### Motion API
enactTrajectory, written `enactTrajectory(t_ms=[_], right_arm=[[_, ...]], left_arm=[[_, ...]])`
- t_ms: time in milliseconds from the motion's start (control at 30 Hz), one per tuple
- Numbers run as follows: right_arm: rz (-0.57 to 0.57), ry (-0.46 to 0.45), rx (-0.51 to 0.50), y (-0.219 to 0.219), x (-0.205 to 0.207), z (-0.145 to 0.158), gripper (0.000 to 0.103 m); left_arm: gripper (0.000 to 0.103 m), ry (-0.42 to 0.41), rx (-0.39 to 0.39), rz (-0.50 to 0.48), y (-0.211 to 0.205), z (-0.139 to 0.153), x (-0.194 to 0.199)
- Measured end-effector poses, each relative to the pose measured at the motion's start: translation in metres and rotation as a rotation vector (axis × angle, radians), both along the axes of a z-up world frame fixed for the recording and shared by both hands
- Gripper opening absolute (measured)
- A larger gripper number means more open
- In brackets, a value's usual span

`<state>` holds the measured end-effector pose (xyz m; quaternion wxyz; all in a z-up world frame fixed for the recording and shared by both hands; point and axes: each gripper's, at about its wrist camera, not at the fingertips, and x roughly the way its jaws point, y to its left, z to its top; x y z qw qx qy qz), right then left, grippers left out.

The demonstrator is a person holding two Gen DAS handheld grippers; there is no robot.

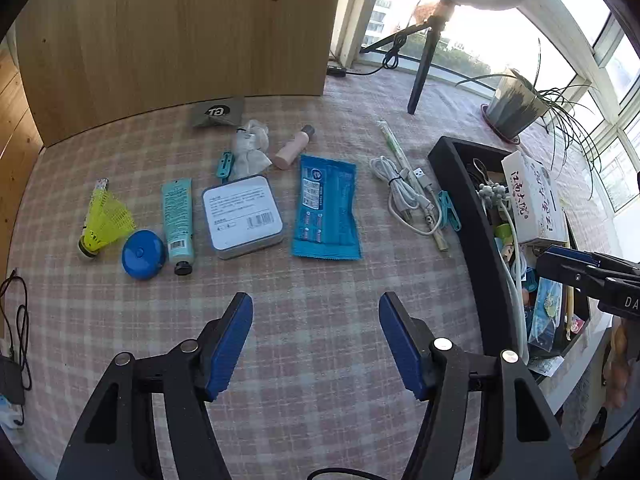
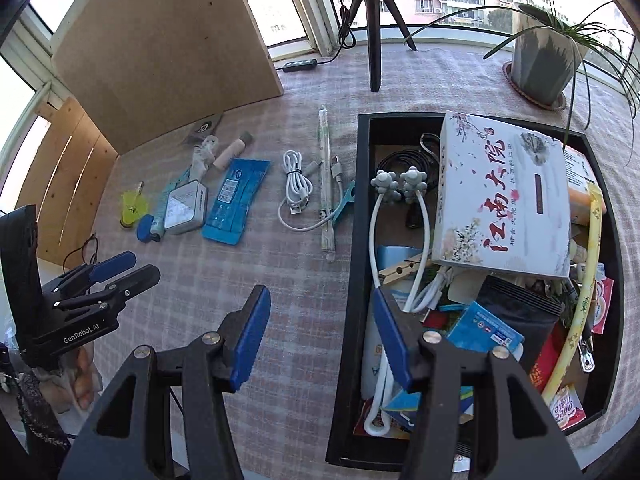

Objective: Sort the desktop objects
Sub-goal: 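Grasp the yellow shuttlecock with the left gripper while the right gripper grasps the blue wipe pack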

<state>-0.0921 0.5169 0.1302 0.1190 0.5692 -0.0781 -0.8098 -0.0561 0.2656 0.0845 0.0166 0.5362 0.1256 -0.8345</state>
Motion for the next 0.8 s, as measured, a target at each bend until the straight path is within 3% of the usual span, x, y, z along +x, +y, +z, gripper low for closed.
enactTrajectory(t_ms=[367,467,800], right_arm=[[0.003,-0.127,0.004,-0.097,-0.053,-0.034,0.060],[-0.010,-0.155,0.019,-0.114,-0.066,-0.046,0.061],[-0.090,-0.247,0.005,-0.136,-0.105,-0.076,0.062]], left_arm=[[0.064,-0.063,-0.053,0.005,-0.133,-0.030,0.013],[0.064,-0.077,-0.026,-0.018,-0.161,-0.036,0.009],[0.064,-0.111,-0.094,-0.115,-0.200,-0.056,-0.017]])
